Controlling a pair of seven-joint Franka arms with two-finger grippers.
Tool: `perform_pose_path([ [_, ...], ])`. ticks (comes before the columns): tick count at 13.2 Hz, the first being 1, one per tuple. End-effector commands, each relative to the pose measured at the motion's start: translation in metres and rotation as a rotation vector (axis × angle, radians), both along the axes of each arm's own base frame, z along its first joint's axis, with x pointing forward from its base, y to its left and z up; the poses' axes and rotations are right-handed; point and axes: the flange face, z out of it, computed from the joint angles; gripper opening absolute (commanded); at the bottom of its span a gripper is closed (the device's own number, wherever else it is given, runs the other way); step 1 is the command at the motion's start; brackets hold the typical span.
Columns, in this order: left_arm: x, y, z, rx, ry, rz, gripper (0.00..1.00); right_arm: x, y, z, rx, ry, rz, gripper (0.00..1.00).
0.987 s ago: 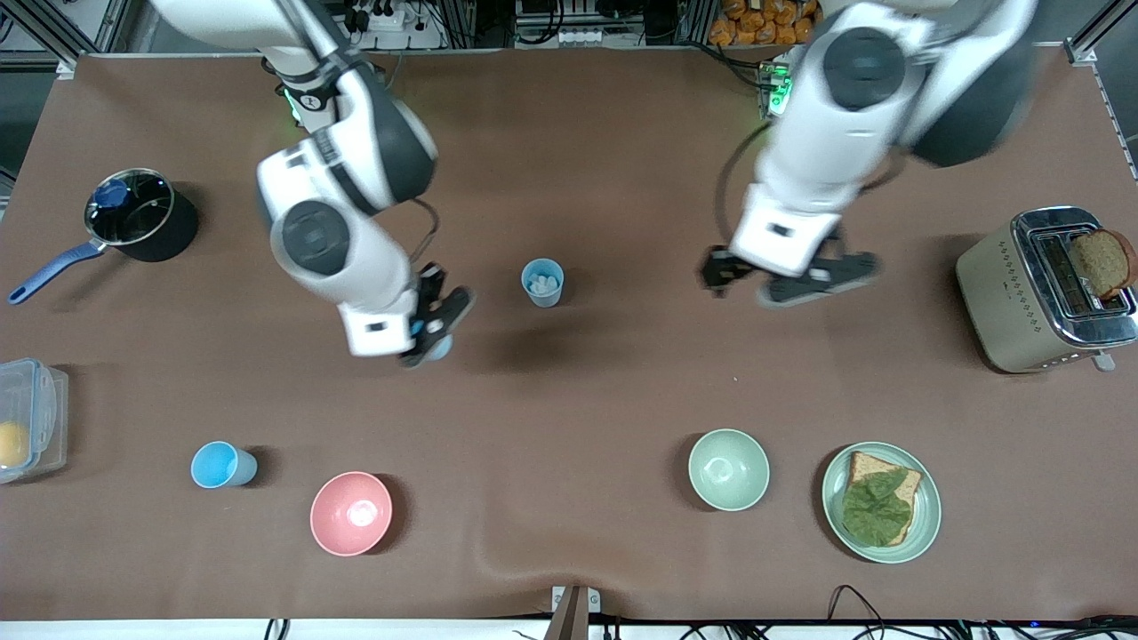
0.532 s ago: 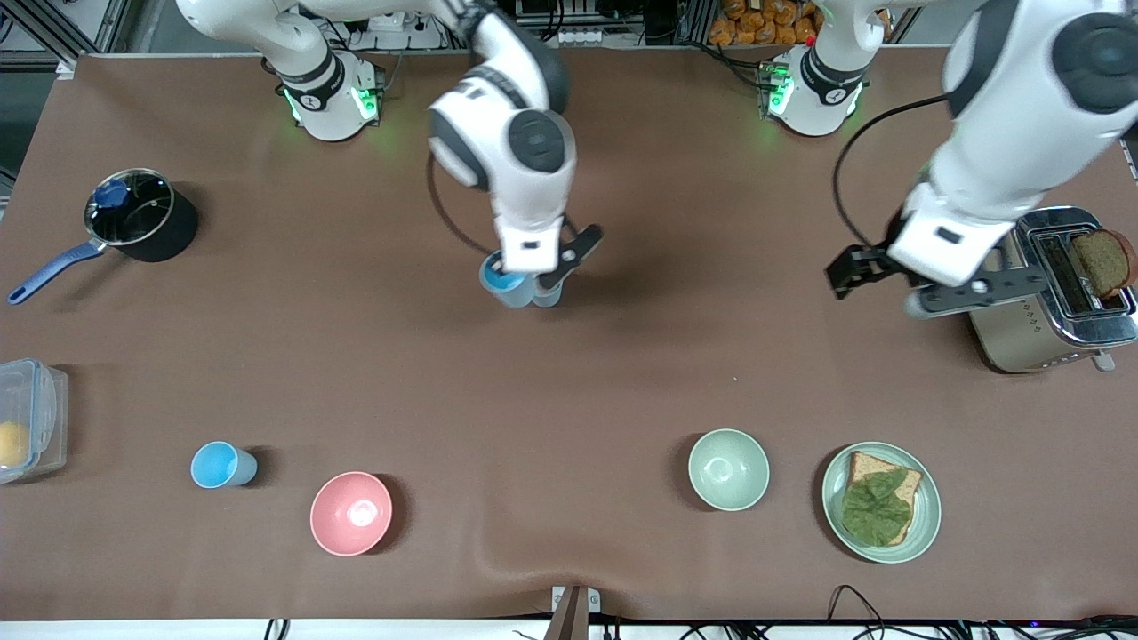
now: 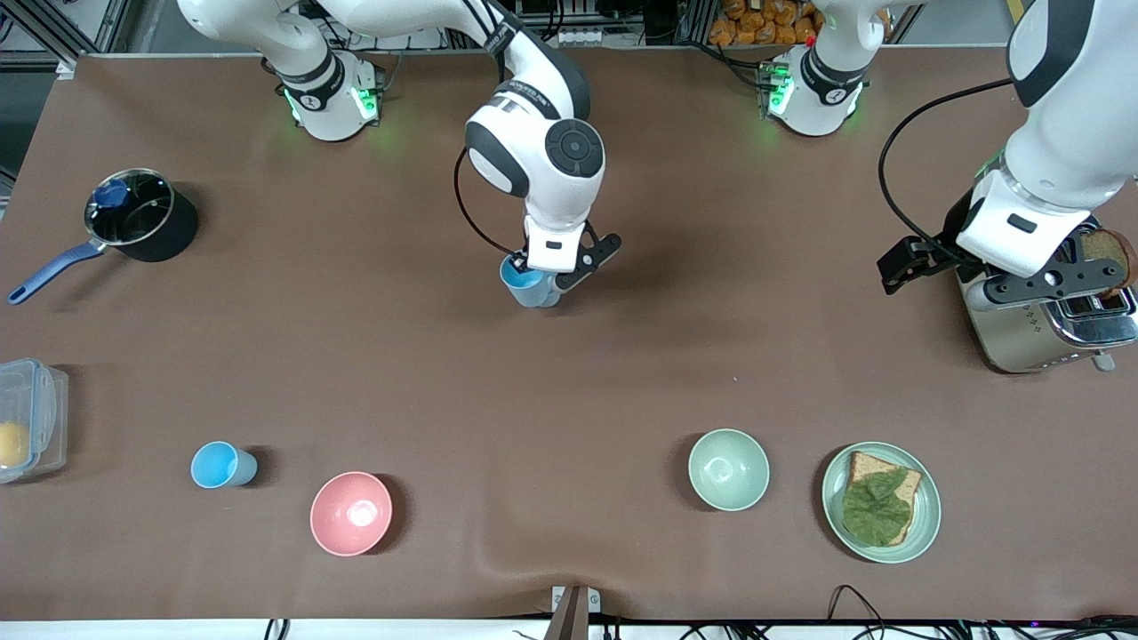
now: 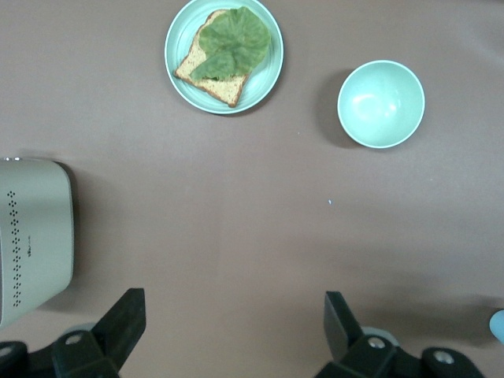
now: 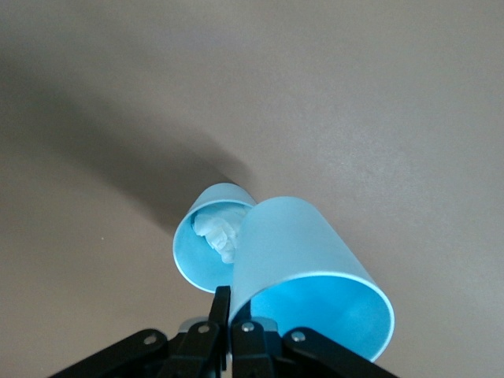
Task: Stack blue cups with both arms
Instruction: 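Lower the blue cup into the tissue cup and open the right gripper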
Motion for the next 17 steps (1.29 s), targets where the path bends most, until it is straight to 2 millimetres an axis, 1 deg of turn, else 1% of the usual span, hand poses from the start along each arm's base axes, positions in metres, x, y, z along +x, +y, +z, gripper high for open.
perform_pose_path([
  [1, -0.013, 0.002, 0.008, -0.023, 0.031, -0.013, 1.0, -0.001, 0.007, -0.003, -0.007, -0.018, -0.044, 0.0],
  [3, -0.016, 0.001, 0.007, -0.039, 0.053, -0.012, 1.0, -0.007, 0.012, -0.004, -0.008, -0.024, -0.098, 0.0],
  [6, -0.016, 0.001, 0.004, -0.038, 0.064, -0.012, 1.0, -0.009, 0.015, -0.005, -0.004, -0.025, -0.144, 0.0],
  [7, -0.016, 0.0, 0.003, -0.039, 0.067, -0.015, 1.0, -0.011, 0.016, -0.005, 0.002, -0.018, -0.156, 0.0],
  [8, -0.016, -0.003, 0.0, -0.04, 0.072, -0.02, 1.0, -0.016, 0.022, -0.004, 0.01, -0.02, -0.163, 0.0],
  [11, -0.017, -0.01, -0.005, -0.038, 0.084, -0.033, 1.0, -0.02, 0.028, -0.01, 0.021, -0.032, -0.214, 0.0],
  [13, -0.019, -0.015, -0.005, -0.038, 0.084, -0.042, 1.0, -0.022, 0.03, -0.01, 0.033, -0.019, -0.238, 0.0],
  [14, -0.02, -0.021, -0.005, -0.038, 0.084, -0.053, 1.0, -0.024, 0.032, -0.01, 0.035, -0.016, -0.243, 0.0],
  [17, -0.022, -0.02, -0.004, -0.034, 0.095, -0.053, 1.0, -0.026, 0.032, -0.011, 0.025, -0.019, -0.292, 0.0],
])
